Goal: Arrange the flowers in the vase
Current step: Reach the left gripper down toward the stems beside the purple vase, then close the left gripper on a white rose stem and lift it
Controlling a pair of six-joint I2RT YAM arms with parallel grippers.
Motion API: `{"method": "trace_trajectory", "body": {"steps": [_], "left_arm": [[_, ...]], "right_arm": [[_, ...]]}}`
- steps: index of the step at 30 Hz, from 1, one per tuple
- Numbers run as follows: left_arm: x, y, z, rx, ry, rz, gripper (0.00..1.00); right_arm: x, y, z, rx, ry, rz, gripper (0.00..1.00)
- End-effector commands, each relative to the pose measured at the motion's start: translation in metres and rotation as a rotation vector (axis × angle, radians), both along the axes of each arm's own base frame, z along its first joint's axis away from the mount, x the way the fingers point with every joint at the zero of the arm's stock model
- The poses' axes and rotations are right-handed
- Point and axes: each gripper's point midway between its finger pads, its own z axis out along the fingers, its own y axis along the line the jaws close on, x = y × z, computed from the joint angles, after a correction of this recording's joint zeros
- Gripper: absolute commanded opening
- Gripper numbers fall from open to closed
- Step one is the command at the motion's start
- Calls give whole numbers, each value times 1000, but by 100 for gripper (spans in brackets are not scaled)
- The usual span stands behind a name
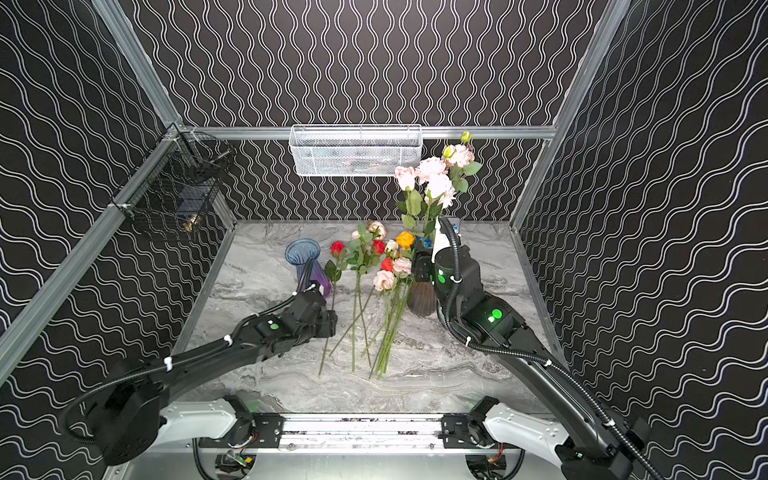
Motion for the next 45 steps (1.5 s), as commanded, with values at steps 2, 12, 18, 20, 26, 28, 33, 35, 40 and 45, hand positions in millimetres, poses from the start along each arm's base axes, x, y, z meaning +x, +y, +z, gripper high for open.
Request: {"method": "trace_trajectory", "body": {"steps": [2, 12, 18, 20, 26, 28, 33, 35, 40, 45], "left_arm": [[7, -6, -11, 71, 12, -54, 65], [11, -78, -36, 72, 41, -341, 53], [32, -78, -61, 197, 46, -331, 43], [33, -80, -67, 204, 44, -340, 36], [28, -79, -69, 180, 56, -330, 9], [26, -76, -63, 171, 49, -323, 8], [22, -72, -43, 139, 22, -317, 0], [20, -70, -34, 128, 12, -307, 0], [16, -68, 4, 69, -53, -304, 0], [14, -66, 43, -11, -138, -292, 0]], "right_arm": [[-2, 9, 0, 30, -13, 36, 64], [-4, 11, -7, 23, -19, 51, 63], [-5, 14, -8, 32, -25, 73, 63], [-5, 15, -9, 37, -28, 76, 62], [-4, 16, -12, 36, -15, 80, 61], [-5, 17, -10, 44, -18, 87, 61], [-7, 20, -6, 61, -25, 107, 60], [-7, 19, -5, 62, -24, 104, 60], [-8, 19, -1, 75, -39, 106, 60], [-8, 22, 4, 92, -58, 120, 60]]}}
